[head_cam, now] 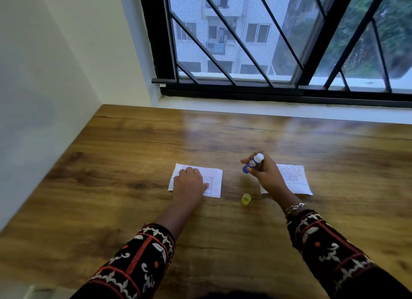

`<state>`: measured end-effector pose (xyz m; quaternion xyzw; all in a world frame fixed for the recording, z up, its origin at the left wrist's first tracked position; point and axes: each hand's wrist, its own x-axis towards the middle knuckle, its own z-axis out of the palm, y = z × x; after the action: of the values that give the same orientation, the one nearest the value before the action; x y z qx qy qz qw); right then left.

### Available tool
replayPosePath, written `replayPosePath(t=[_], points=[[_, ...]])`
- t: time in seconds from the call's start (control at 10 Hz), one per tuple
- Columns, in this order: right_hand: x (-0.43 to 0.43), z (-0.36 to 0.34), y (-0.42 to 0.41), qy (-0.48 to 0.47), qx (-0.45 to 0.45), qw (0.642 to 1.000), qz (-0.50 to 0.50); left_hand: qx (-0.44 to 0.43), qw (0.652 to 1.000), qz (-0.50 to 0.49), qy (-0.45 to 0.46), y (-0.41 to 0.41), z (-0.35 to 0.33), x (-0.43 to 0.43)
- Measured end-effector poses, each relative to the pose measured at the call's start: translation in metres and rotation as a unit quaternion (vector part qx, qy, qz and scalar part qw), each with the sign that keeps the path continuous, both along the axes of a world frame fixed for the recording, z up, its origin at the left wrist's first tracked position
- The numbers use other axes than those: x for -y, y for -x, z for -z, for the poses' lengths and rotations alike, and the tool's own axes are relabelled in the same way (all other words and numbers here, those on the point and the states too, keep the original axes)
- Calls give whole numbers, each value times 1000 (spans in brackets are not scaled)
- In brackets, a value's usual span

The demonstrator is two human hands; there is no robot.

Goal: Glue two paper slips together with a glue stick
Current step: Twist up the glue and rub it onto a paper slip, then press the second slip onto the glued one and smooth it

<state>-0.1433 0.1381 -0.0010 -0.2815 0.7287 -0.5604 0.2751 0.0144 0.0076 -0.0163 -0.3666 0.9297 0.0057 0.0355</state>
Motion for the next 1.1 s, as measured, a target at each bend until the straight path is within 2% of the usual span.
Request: replayPosePath(t=[0.3,0.6,0.8,0.9,1.0,1.1], points=[[11,13,4,-73,-74,994,-16,-6,1000,1,2,0,-1,-1],[13,17,6,-85,-64,994,-2,-9,1000,-6,-6,2,0,0],[1,5,14,-53,-47,997,6,-13,1000,-6,-6,1,1,1],[-14,-2,24,-54,-80,995,30,-8,1000,-4,-5,1,0,0],[-39,-8,50,-143,-206,966,54,-2,1000,-1,-2,0,-2,0],[-49,-10,68,-239,-265,934,15,-4,1000,3,0,0,-4,-1]])
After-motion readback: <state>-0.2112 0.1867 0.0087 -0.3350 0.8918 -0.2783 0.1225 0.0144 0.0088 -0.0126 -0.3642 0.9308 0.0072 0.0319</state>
